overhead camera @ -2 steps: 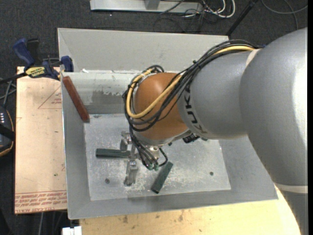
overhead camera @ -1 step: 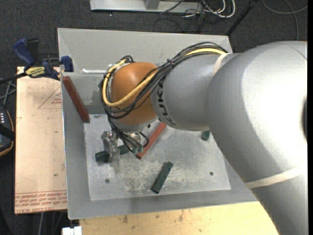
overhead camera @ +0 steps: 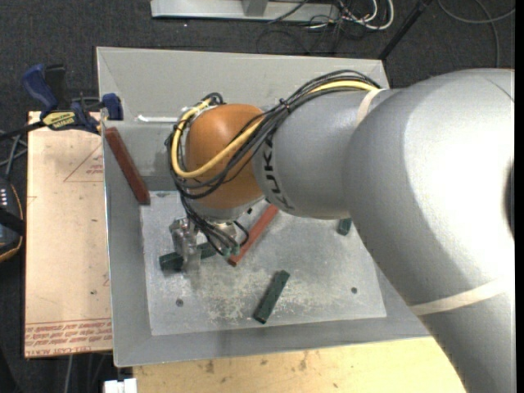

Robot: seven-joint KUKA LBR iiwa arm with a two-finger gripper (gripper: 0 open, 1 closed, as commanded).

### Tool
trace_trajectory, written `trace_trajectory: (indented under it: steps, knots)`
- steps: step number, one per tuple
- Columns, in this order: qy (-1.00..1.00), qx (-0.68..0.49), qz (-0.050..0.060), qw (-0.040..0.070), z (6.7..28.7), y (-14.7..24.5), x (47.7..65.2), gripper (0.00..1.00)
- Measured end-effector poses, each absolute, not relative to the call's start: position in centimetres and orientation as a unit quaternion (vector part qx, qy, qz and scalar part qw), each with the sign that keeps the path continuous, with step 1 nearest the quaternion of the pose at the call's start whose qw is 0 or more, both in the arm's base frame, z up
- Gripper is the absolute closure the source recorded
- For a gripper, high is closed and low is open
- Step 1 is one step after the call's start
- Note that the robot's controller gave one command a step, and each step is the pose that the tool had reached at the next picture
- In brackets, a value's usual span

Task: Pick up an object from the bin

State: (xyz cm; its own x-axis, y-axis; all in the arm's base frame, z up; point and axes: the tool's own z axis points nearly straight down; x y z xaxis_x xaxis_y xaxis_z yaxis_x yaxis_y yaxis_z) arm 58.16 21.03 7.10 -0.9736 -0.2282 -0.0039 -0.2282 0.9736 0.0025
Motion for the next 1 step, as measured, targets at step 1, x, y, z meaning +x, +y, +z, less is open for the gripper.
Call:
trace_trajectory:
  steps: [1]
  knots:
    - [0.99, -0.14, 0.001, 0.002, 21.02, 19.31, 58.04, 1.0]
